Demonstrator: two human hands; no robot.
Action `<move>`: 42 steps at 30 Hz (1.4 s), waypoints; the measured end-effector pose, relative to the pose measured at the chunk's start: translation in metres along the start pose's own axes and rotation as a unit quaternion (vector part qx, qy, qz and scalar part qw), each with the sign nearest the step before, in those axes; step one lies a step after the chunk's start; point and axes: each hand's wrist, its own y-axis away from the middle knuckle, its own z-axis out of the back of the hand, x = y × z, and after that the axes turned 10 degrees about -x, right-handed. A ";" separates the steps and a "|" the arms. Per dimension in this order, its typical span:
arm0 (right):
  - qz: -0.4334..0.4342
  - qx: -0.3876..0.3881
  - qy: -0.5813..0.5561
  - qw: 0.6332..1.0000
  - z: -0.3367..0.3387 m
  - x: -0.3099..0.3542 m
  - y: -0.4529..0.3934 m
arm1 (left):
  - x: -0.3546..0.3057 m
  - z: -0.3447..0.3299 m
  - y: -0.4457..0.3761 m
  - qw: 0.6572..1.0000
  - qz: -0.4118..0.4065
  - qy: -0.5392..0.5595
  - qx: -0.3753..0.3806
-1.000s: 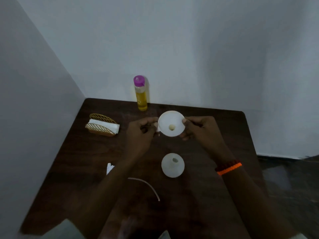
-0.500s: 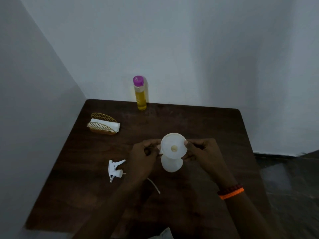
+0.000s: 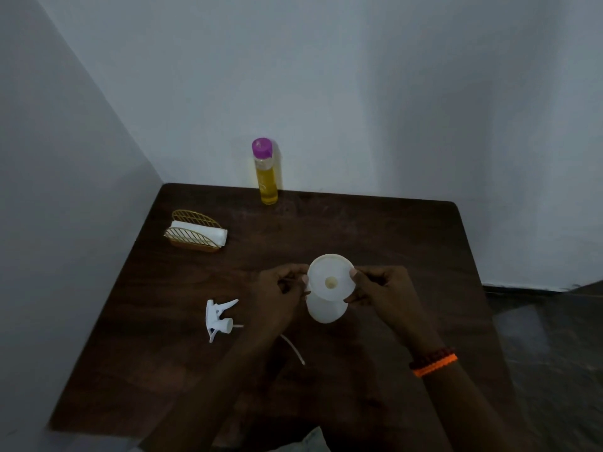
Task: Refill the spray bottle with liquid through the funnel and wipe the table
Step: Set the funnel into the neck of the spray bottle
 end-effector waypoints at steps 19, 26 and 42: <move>0.021 -0.017 0.043 0.999 0.004 -0.004 0.000 | 0.005 -0.001 -0.002 1.000 0.021 -0.019 0.006; 0.065 -0.097 0.062 0.991 0.012 0.004 -0.010 | 0.009 0.007 -0.006 0.999 0.039 -0.027 0.028; 0.130 0.008 0.139 0.982 -0.031 0.084 -0.159 | -0.012 0.045 -0.164 0.991 -0.036 -0.100 -0.080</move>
